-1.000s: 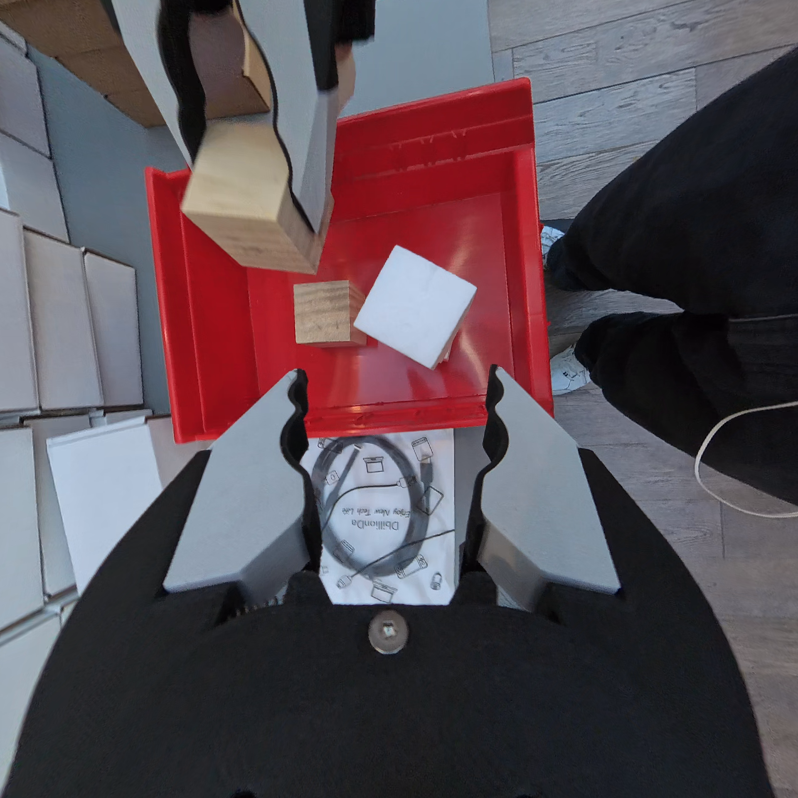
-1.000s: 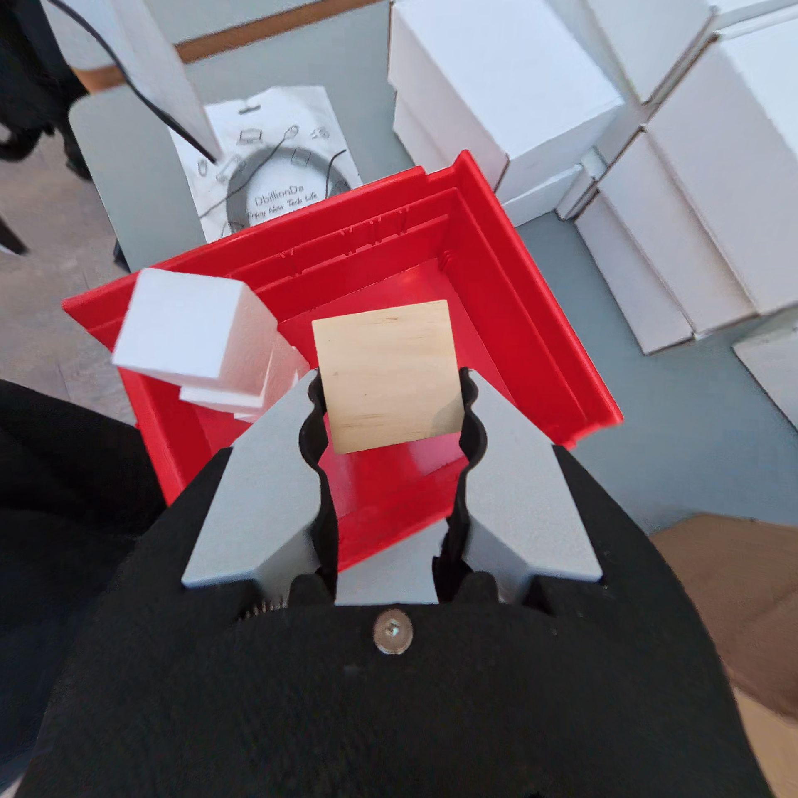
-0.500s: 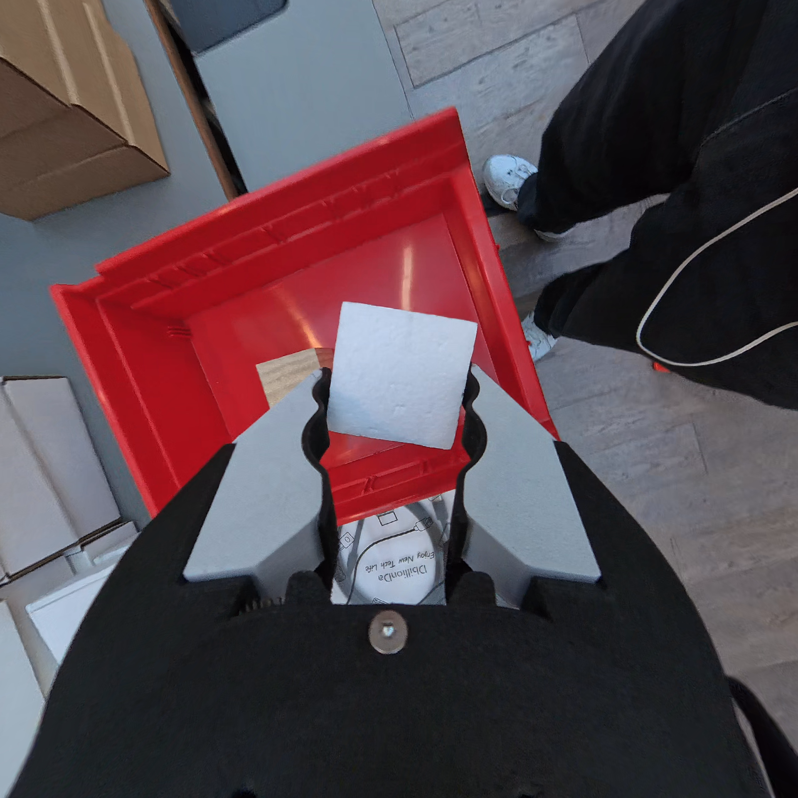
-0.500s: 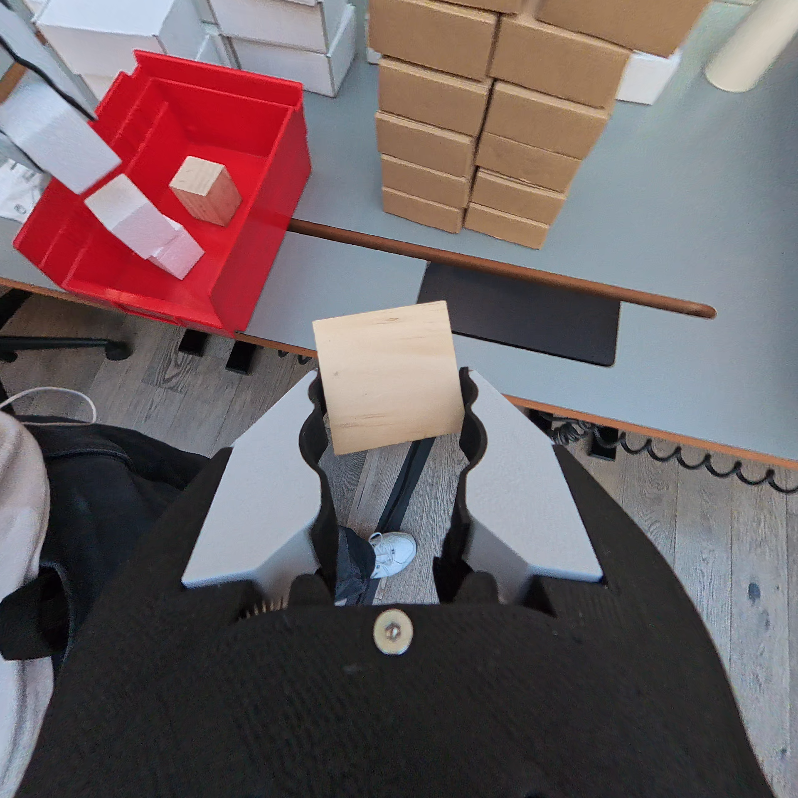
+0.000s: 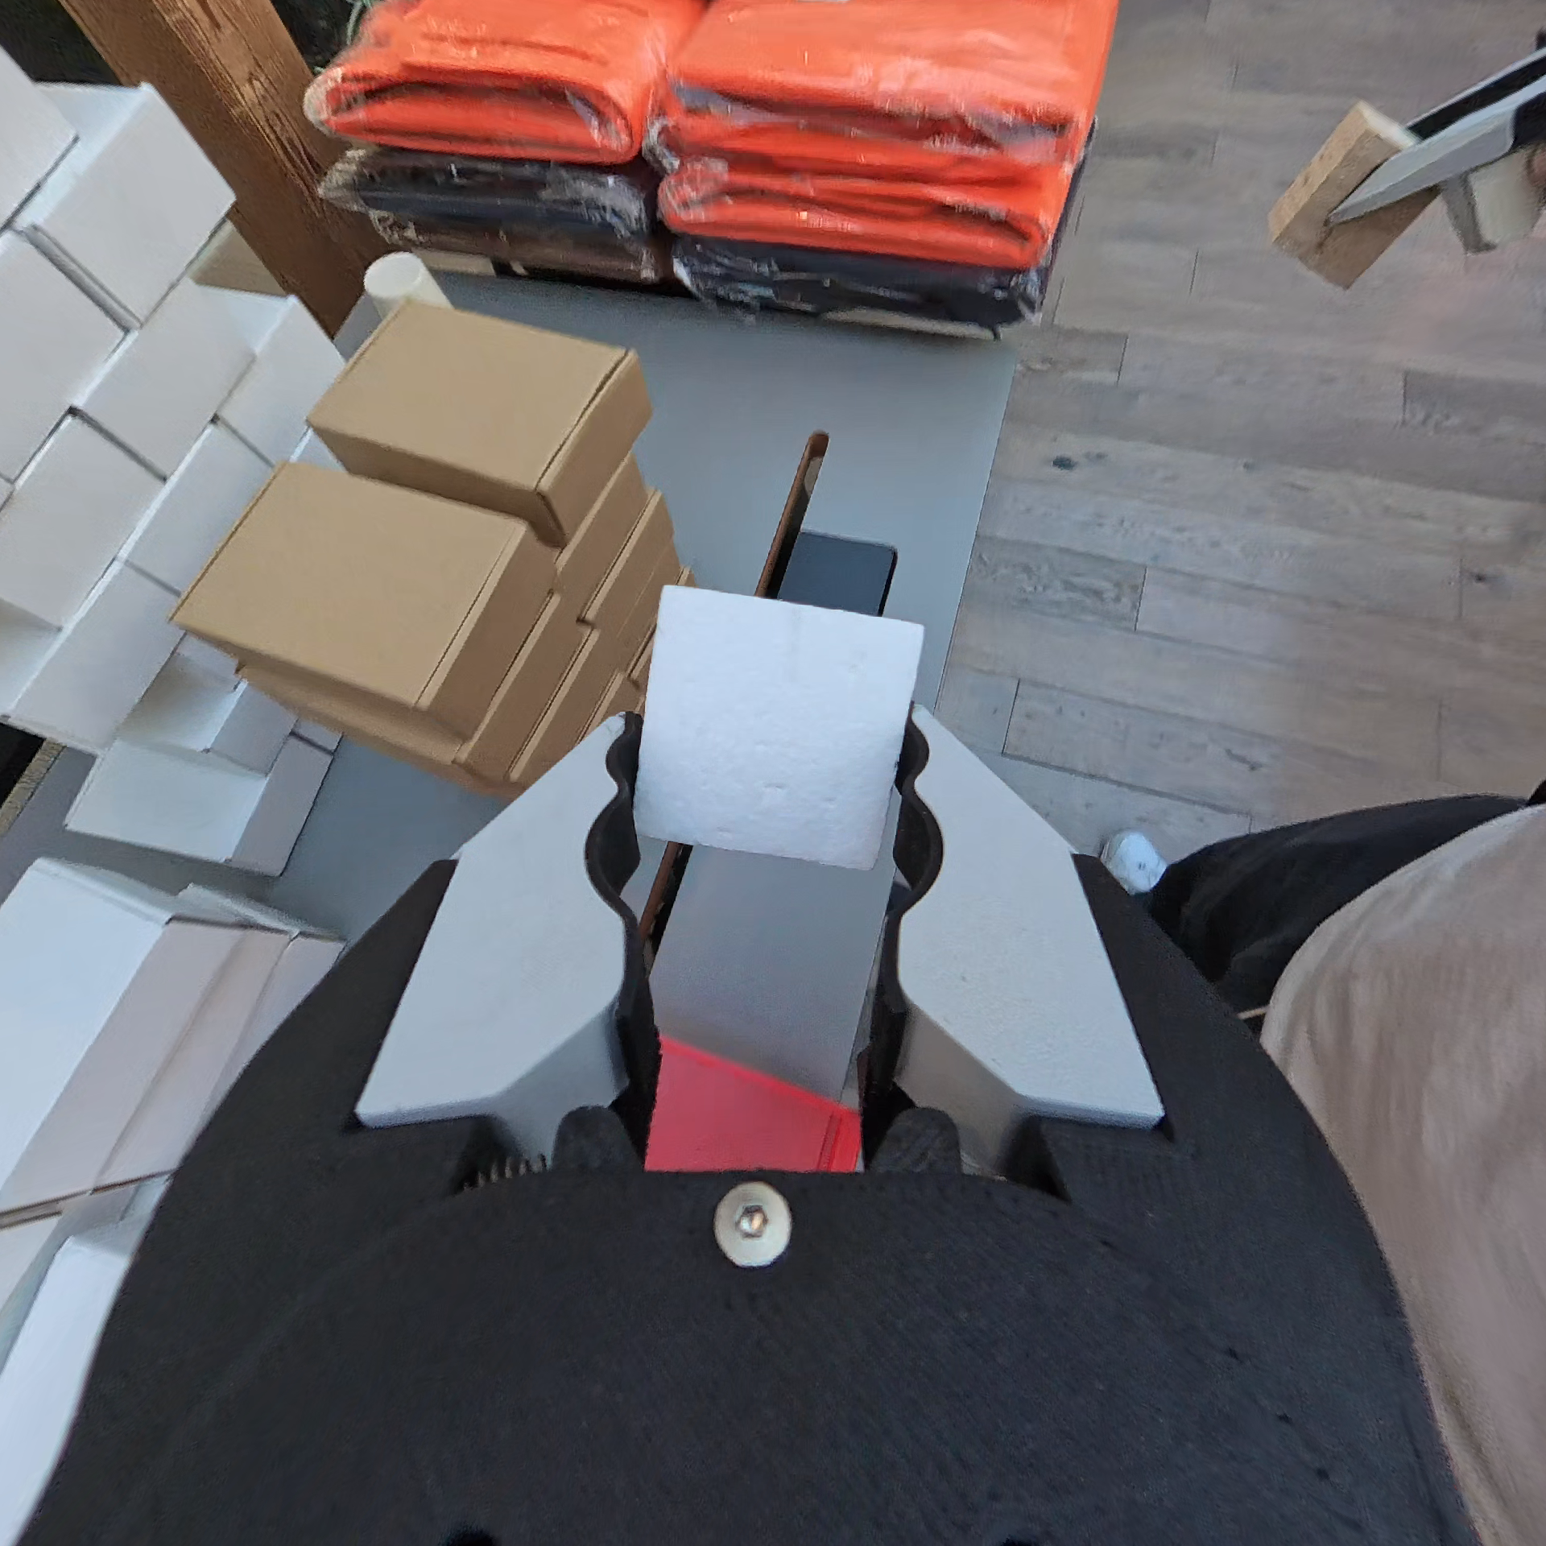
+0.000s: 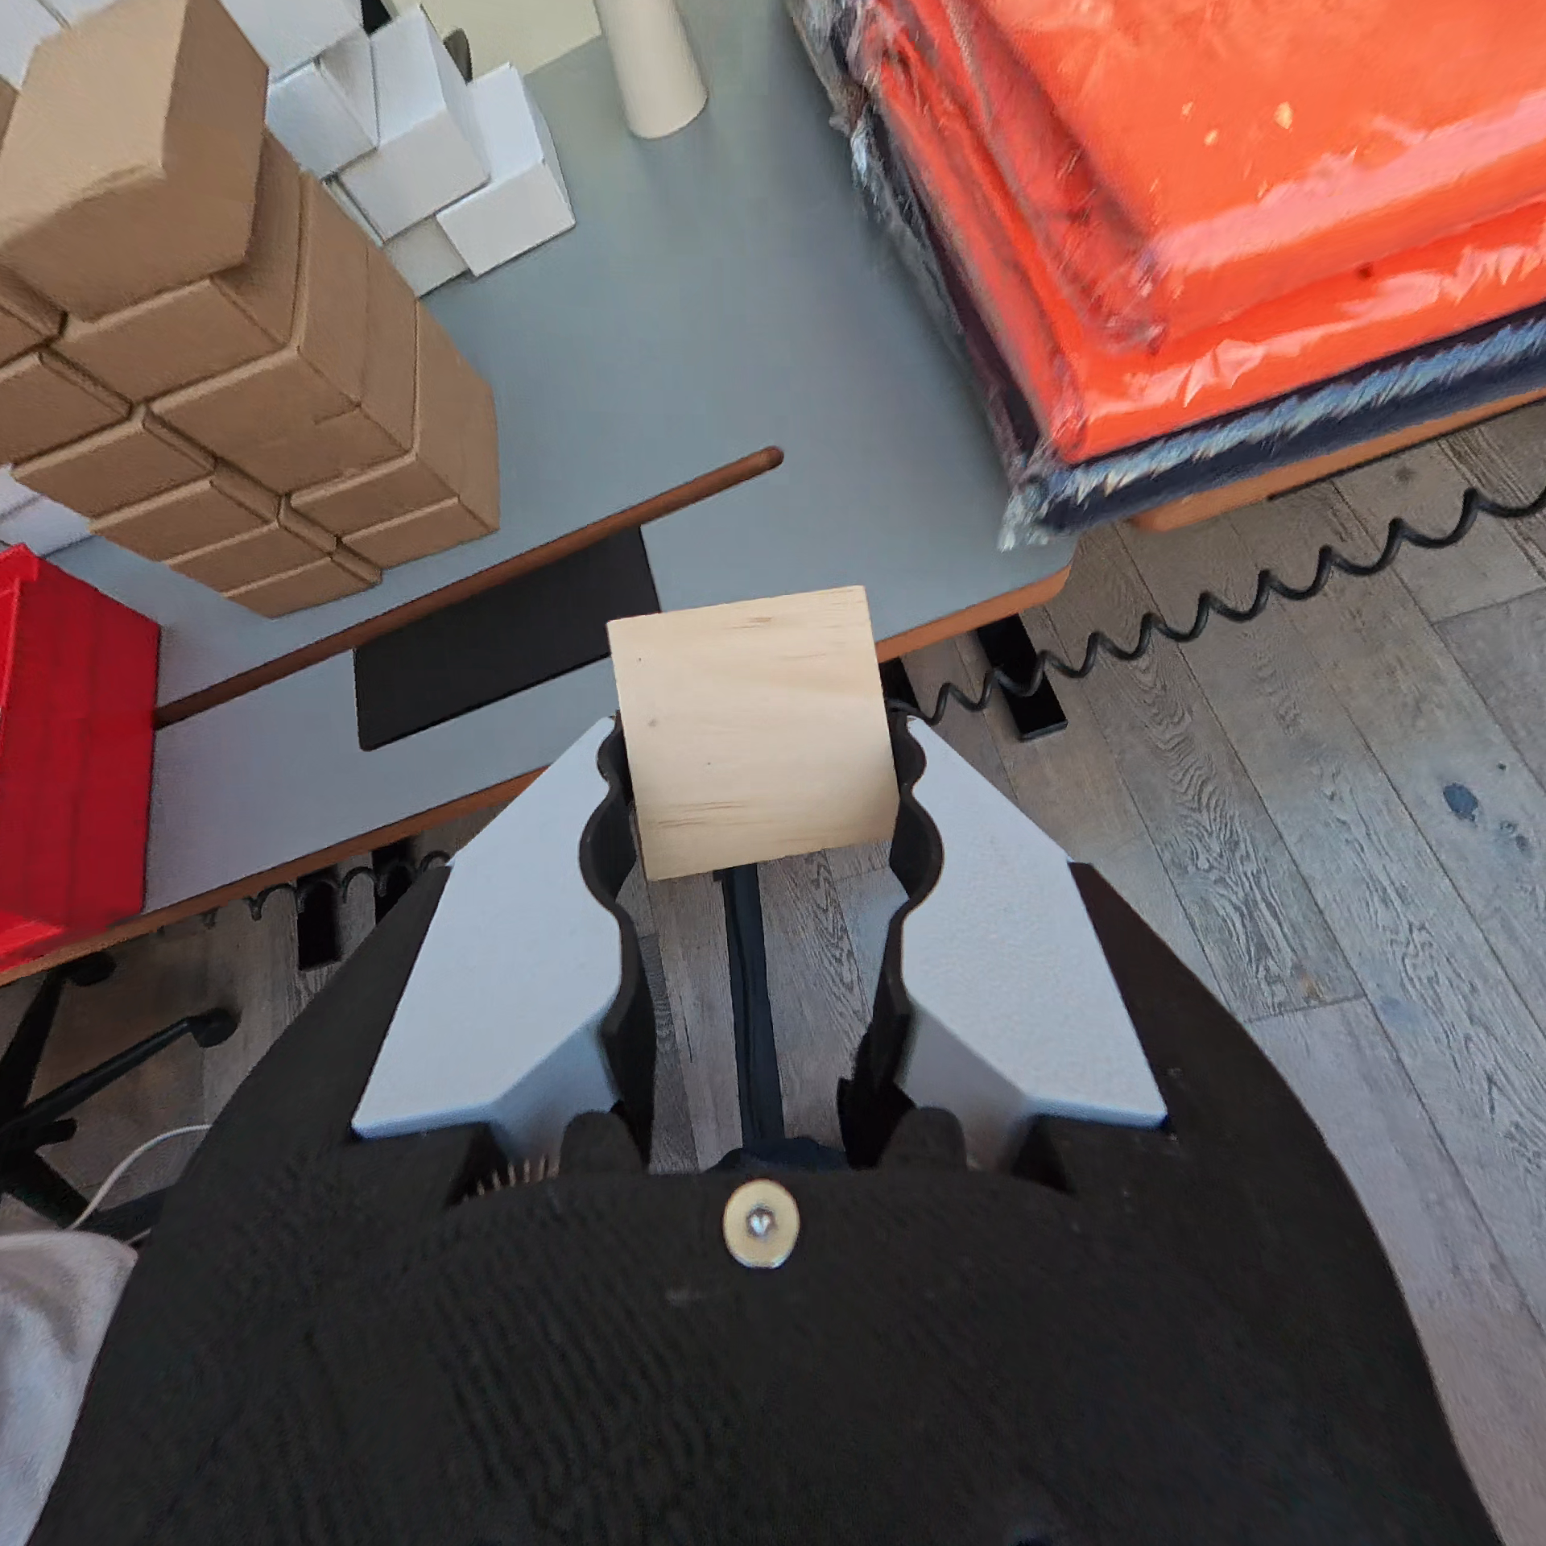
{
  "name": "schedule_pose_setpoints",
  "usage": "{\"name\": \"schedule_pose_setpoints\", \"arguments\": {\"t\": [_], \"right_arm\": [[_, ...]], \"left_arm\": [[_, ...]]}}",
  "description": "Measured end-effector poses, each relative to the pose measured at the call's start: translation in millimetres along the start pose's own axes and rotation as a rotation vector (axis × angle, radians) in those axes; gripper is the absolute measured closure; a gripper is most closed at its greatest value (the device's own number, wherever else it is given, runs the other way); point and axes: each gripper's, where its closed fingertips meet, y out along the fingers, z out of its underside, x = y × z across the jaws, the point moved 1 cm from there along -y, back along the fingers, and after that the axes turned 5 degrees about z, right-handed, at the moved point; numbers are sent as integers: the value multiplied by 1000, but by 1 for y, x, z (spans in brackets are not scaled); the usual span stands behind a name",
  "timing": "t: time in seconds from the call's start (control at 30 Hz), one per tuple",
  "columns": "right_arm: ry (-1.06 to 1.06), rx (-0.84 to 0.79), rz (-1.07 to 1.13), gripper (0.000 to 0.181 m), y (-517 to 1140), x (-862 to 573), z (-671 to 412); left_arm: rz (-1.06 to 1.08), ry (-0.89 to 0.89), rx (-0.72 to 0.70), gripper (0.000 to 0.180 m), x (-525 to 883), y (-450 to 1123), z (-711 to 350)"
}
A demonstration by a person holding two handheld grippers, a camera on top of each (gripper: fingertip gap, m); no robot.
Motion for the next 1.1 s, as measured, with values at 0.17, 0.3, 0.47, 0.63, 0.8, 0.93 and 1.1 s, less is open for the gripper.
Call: {"name": "schedule_pose_setpoints", "arguments": {"t": [0.17, 0.3, 0.47, 0.63, 0.8, 0.93, 1.1], "right_arm": [[-85, 12, -55, 121, 61, -80, -108], [-122, 65, -79, 121, 126, -109, -185], [-198, 131, -27, 121, 207, -129, -229], [-282, 196, -42, 120, 265, -130, -229], [-287, 140, -154, 94, 258, -127, -232], [-343, 10, -137, 100, 194, -152, -218], [-375, 79, -168, 102, 128, -185, -148]], "left_arm": [[32, -150, -100, 120, -49, 76, -95], [16, -214, -110, 120, -69, 121, -148], [-37, -230, -41, 120, -76, 162, -174], [-41, -240, 35, 120, -59, 208, -187], [42, -205, 46, 120, -38, 288, -236], [152, -136, 85, 120, -44, 374, -297], [119, -36, 322, 120, -37, 488, -332]]}}
